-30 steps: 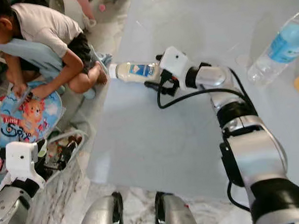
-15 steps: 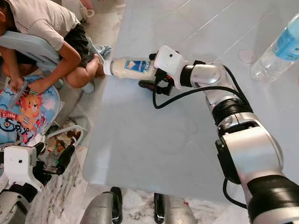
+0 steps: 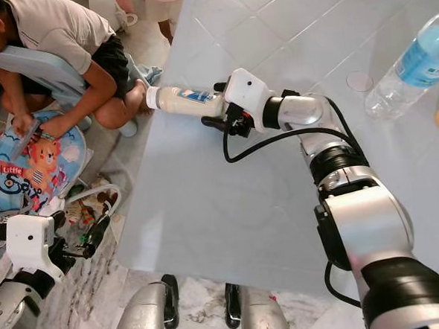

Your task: Restocking fridge

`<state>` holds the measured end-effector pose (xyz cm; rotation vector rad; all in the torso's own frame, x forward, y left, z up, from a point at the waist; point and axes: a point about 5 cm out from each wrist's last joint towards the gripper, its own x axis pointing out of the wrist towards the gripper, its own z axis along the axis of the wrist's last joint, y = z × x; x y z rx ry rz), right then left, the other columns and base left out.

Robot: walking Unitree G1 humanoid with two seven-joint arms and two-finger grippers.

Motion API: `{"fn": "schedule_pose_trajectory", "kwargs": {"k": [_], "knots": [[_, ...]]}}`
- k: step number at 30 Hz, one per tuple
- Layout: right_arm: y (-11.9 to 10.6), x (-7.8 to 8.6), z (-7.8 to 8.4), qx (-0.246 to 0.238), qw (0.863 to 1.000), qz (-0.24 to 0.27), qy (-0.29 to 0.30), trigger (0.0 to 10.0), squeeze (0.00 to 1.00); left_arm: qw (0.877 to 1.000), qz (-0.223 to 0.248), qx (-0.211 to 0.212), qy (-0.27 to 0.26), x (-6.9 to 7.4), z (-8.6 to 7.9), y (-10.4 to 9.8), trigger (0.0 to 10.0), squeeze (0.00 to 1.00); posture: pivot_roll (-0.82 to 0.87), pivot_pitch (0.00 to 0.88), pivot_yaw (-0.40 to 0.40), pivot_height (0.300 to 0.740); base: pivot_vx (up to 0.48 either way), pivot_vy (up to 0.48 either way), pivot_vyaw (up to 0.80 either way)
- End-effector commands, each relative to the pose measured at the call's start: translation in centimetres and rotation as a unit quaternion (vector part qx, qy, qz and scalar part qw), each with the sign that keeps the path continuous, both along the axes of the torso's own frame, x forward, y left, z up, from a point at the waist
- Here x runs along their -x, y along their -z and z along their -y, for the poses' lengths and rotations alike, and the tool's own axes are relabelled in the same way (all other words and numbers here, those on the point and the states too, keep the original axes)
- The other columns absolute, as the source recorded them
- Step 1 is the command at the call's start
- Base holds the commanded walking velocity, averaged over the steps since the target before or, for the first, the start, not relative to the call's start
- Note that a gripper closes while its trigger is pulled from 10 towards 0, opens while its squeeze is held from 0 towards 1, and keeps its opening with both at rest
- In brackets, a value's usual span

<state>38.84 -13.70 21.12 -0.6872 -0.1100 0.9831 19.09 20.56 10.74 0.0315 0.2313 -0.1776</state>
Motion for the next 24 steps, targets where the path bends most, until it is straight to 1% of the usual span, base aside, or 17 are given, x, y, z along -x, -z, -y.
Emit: {"fn": "schedule_pose_trajectory", "kwargs": {"k": [1,5,7,11,15,19,23,24], "knots": [[2.6,0.7,0.6,0.029,0.998,-0.050,-0.007,3.3,0.00,1.000,-0.009,-0.005,-0.004,0.4,-0.1,0.2,10.0,0.00,0.21,0.301,0.011,0.740,0.000,0.000,0.00],[3.3,1.1,0.8,0.032,0.998,-0.051,-0.015,3.4,0.00,1.000,-0.010,-0.003,-0.004,0.3,0.1,0.3,10.0,0.00,0.21,0.298,0.006,0.740,0.000,0.000,0.00],[3.7,1.4,1.0,0.023,0.998,-0.055,-0.018,3.4,0.00,1.000,-0.010,-0.003,-0.004,0.3,0.1,0.4,10.0,0.00,0.21,0.296,0.005,0.740,0.000,0.000,0.00],[5.0,2.1,1.7,0.017,0.997,-0.066,-0.020,3.1,0.00,1.000,-0.009,0.001,-0.003,0.0,0.3,0.5,10.0,0.00,0.19,0.291,0.004,0.740,0.000,0.000,0.00],[5.7,2.7,2.4,0.011,0.997,-0.073,-0.018,3.0,0.00,1.000,-0.009,0.002,-0.001,-0.2,0.6,0.6,10.0,0.00,0.18,0.283,0.001,0.740,0.000,0.000,0.00],[6.5,3.5,2.9,0.008,0.997,-0.072,-0.024,3.2,0.00,1.000,-0.008,0.005,0.000,-0.5,0.8,0.8,10.0,0.00,0.17,0.272,-0.005,0.740,0.000,0.000,0.00],[7.0,4.3,3.1,-0.008,0.997,-0.070,-0.019,3.2,0.00,1.000,-0.006,0.006,-0.001,-0.7,0.8,0.9,10.0,0.00,0.16,0.264,-0.011,0.740,0.000,0.000,0.00],[7.2,4.7,3.1,-0.017,0.998,-0.066,-0.011,3.6,0.00,1.000,-0.005,0.007,-0.001,-0.7,0.9,0.9,10.0,0.00,0.15,0.258,-0.016,0.740,0.000,0.000,0.00]]}}
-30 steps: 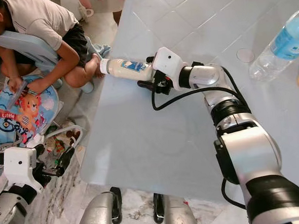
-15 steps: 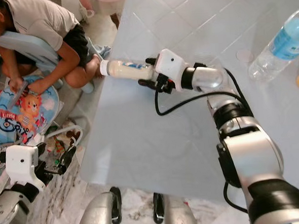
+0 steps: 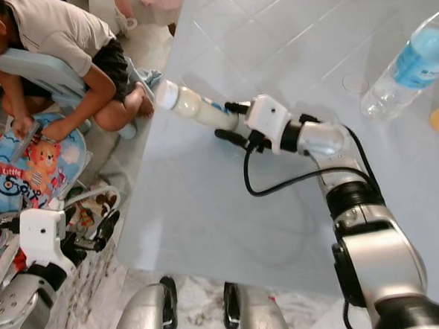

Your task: Restocking fridge

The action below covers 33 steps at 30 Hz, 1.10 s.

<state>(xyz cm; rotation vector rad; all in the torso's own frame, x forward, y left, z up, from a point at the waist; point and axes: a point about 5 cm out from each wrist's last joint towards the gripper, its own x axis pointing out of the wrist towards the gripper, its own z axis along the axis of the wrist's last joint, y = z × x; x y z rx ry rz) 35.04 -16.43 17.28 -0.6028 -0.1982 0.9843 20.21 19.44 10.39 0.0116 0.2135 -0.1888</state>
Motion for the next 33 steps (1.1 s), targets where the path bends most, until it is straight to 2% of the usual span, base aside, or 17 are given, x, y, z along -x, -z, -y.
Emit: {"fn": "schedule_pose_trajectory", "kwargs": {"k": [1,2,3,11,12,13,16,18,20,23,24,26,28,29,30,31,33], "knots": [[3.7,1.4,0.3,0.031,0.996,-0.078,0.003,3.6,0.00,1.000,-0.012,-0.003,-0.006,0.3,-0.2,0.6,10.0,0.00,0.14,0.254,-0.020,0.740,0.000,0.000,0.00],[4.0,2.2,0.3,0.018,0.997,-0.074,0.011,3.5,0.00,1.000,-0.011,-0.002,-0.006,0.1,-0.1,0.7,10.0,0.00,0.14,0.251,-0.021,0.740,0.000,0.000,0.00],[4.3,2.8,0.2,0.008,0.997,-0.074,0.017,4.4,0.00,1.000,-0.010,-0.001,-0.006,0.0,-0.1,0.8,10.0,0.00,0.13,0.247,-0.022,0.740,0.000,0.000,0.00],[5.0,7.6,-0.3,-0.034,0.994,-0.086,0.052,4.0,0.00,1.000,-0.001,0.004,0.001,-1.0,0.4,1.0,10.0,0.00,0.09,0.222,-0.027,0.740,0.000,0.000,0.00],[5.0,8.0,-0.3,-0.036,0.994,-0.087,0.057,3.1,0.00,1.000,0.000,0.005,0.002,-1.1,0.4,1.0,10.0,0.00,0.09,0.222,-0.027,0.740,0.000,0.000,0.00],[5.2,9.4,-0.3,-0.050,0.991,-0.093,0.076,0.6,0.00,1.000,0.003,0.005,0.002,-1.4,0.5,1.1,10.0,0.00,0.07,0.209,-0.035,0.740,0.000,0.000,0.00],[5.6,11.4,-0.4,-0.064,0.986,-0.115,0.103,0.0,0.00,1.000,0.008,0.005,0.001,-1.9,0.5,1.1,10.0,0.00,0.06,0.202,-0.039,0.740,0.000,0.000,0.00],[6.1,13.0,-0.3,-0.063,0.984,-0.120,0.115,0.6,0.00,1.000,0.011,0.005,-0.001,-2.2,0.6,1.2,10.0,0.00,0.05,0.195,-0.041,0.740,0.000,0.000,0.00],[6.7,14.3,-0.3,-0.067,0.979,-0.131,0.139,2.2,0.00,1.000,0.014,0.009,-0.002,-2.4,0.9,1.3,10.0,0.00,0.04,0.190,-0.044,0.740,0.000,0.000,0.00],[6.9,14.6,-0.3,-0.076,0.975,-0.143,0.153,1.6,0.00,1.000,0.016,0.012,-0.002,-2.5,1.1,1.3,10.0,0.00,0.04,0.187,-0.045,0.740,0.000,0.000,0.00],[7.2,14.9,0.0,-0.096,0.965,-0.153,0.192,2.7,0.00,1.000,0.017,0.012,-0.004,-2.6,1.3,1.3,10.0,0.00,0.04,0.184,-0.047,0.740,0.000,0.000,0.00],[7.3,15.1,0.3,-0.106,0.957,-0.160,0.219,2.3,0.00,1.000,0.018,0.012,-0.005,-2.7,1.4,1.4,10.0,0.00,0.04,0.182,-0.047,0.740,0.000,0.000,0.00],[7.5,15.4,0.6,-0.104,0.950,-0.168,0.242,6.7,0.00,1.000,0.020,0.012,-0.006,-2.7,1.3,1.4,10.0,0.00,0.04,0.181,-0.048,0.740,0.000,0.000,0.00],[7.5,15.4,0.6,-0.104,0.950,-0.168,0.242,6.7,0.00,1.000,0.020,0.012,-0.006,-2.7,1.3,1.4,10.0,0.00,0.04,0.181,-0.048,0.740,0.000,0.000,0.00],[7.7,15.5,0.8,-0.109,0.945,-0.174,0.255,9.1,0.00,1.000,0.020,0.011,-0.007,-2.7,1.2,1.4,10.0,0.00,0.04,0.181,-0.048,0.740,0.000,0.000,0.00],[7.8,15.6,1.1,-0.114,0.938,-0.179,0.273,9.9,0.00,1.000,0.021,0.010,-0.008,-2.8,1.1,1.4,10.0,0.00,0.03,0.183,-0.048,0.740,0.000,0.000,0.00],[8.0,15.9,1.6,-0.125,0.926,-0.185,0.305,10.0,0.00,1.000,0.022,0.009,-0.008,-2.8,1.1,1.4,10.0,0.00,0.03,0.185,-0.048,0.740,0.000,0.000,0.00]]}}
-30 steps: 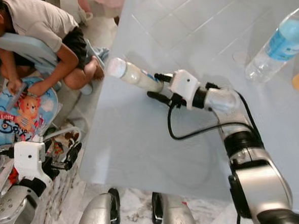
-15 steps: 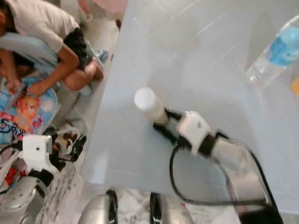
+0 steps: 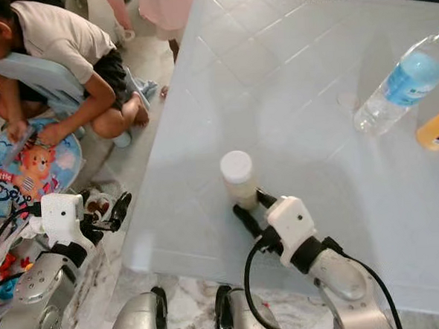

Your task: Restocking fridge

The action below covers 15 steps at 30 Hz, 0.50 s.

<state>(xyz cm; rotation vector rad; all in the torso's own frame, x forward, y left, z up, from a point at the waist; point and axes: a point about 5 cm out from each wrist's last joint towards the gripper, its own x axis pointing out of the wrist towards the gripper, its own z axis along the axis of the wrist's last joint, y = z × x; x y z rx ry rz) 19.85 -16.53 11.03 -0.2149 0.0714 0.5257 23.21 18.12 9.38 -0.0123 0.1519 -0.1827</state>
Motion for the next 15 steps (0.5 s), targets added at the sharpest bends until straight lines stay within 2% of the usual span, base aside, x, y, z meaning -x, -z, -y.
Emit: {"fn": "schedule_pose_trajectory", "kwargs": {"k": [1,3,12,13,14,15], "knots": [[1.8,0.8,1.8,0.011,0.996,-0.057,0.064,10.0,0.00,1.000,-0.007,-0.005,-0.003,0.2,-0.2,0.4,10.0,0.00,0.03,0.187,-0.048,0.740,0.000,0.000,0.00],[1.9,1.2,2.2,0.015,0.994,-0.060,0.087,10.0,0.00,1.000,-0.005,-0.006,-0.002,0.2,-0.1,0.4,10.0,0.00,0.03,0.189,-0.046,0.740,0.000,0.000,0.00],[1.9,1.9,2.6,0.014,0.990,-0.067,0.122,10.0,0.00,1.000,0.000,-0.012,0.004,0.2,0.1,0.3,10.0,0.00,0.03,0.192,-0.042,0.740,0.000,0.000,0.00],[1.9,2.0,2.7,0.012,0.990,-0.068,0.125,10.0,0.61,1.000,0.001,-0.012,0.004,0.1,0.0,0.3,10.0,0.00,0.03,0.193,-0.042,0.740,0.000,0.000,0.00],[1.9,2.1,2.7,0.012,0.989,-0.068,0.128,10.0,0.61,1.000,0.002,-0.012,0.004,0.1,0.0,0.3,10.0,0.00,0.03,0.193,-0.042,0.740,0.000,0.000,0.00],[1.9,2.2,2.9,0.011,0.989,-0.067,0.131,10.0,1.00,1.000,0.004,-0.013,0.004,0.1,0.0,0.2,10.0,0.00,0.04,0.194,-0.041,0.740,0.000,0.000,0.00]]}}
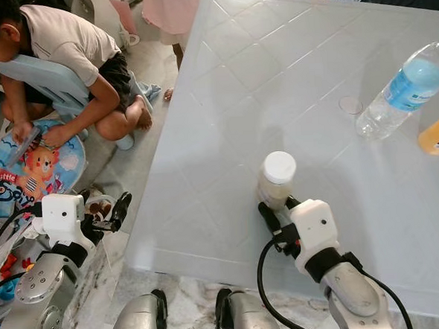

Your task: Restocking fridge

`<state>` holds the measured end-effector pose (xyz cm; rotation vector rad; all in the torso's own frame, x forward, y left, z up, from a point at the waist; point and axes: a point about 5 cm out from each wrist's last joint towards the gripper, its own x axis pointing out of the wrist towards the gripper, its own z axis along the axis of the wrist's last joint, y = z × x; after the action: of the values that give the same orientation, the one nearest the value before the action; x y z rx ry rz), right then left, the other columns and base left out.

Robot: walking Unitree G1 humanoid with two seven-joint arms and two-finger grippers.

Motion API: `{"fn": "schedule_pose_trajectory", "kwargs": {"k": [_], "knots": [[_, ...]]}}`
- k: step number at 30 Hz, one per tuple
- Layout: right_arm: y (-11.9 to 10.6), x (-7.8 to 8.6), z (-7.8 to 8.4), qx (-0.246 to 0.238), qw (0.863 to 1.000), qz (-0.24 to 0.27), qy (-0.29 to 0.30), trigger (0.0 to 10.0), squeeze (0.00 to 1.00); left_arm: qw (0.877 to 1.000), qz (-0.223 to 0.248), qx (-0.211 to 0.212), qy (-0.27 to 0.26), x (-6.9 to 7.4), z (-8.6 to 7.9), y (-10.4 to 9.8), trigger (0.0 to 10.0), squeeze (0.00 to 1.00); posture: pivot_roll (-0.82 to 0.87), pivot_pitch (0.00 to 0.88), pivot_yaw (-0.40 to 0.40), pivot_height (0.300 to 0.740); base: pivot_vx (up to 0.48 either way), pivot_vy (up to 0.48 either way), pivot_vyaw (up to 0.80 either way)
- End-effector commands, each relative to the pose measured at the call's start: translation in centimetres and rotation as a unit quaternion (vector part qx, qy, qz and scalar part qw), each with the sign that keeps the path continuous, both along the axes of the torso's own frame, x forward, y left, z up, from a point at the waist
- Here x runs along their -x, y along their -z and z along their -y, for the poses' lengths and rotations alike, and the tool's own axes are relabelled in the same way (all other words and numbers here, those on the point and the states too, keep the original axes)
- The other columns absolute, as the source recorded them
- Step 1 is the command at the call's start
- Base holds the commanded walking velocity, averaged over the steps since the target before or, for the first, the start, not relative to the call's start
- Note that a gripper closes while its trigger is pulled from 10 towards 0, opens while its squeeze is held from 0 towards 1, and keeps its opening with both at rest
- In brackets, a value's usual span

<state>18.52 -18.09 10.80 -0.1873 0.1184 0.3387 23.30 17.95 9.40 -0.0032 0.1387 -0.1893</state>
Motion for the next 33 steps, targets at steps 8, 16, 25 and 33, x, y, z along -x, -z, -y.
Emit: {"fn": "schedule_pose_trajectory", "kwargs": {"k": [8,16,25,33], "knots": [[1.5,0.6,1.4,0.012,0.998,-0.045,0.044,10.0,1.00,1.000,-0.002,-0.011,0.003,0.3,-0.1,0.2,10.0,0.00,0.04,0.192,-0.039,0.740,0.000,0.000,0.00],[1.5,0.2,1.7,0.018,0.998,-0.035,0.047,10.0,1.00,1.000,0.002,-0.011,0.006,0.0,0.0,0.2,10.0,0.00,0.03,0.186,-0.036,0.740,0.000,0.000,0.00],[-0.1,-0.3,2.0,0.030,0.997,0.014,0.069,10.0,1.00,1.000,0.003,-0.009,0.012,-0.1,0.1,0.2,10.0,0.00,0.02,0.183,-0.031,0.740,0.000,0.000,0.00],[-1.5,-0.4,2.0,0.058,0.994,0.059,0.069,10.0,1.00,1.000,0.002,-0.007,0.016,-0.2,0.2,0.4,10.0,0.00,0.01,0.181,-0.023,0.740,0.000,0.000,0.00]]}}
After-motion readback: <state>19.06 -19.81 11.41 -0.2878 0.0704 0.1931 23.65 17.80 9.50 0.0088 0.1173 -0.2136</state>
